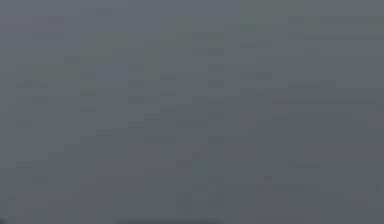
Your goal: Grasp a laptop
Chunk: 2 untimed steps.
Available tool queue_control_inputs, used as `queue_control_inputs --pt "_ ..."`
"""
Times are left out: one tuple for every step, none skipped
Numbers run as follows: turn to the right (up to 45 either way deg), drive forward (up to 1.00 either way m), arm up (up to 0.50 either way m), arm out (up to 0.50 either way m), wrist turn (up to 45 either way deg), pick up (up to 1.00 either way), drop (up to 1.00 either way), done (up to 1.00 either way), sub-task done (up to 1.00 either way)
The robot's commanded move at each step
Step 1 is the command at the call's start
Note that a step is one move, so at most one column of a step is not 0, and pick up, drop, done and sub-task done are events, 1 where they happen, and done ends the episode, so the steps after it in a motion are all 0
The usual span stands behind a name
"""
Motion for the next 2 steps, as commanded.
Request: queue_control_inputs --pt "0.0 0.0 0.0 0.0 45.0 0.0 0.0 0.0 0.0" --pt "0.0 0.0 0.0 0.0 45.0 0.0 0.0 0.0 0.0"
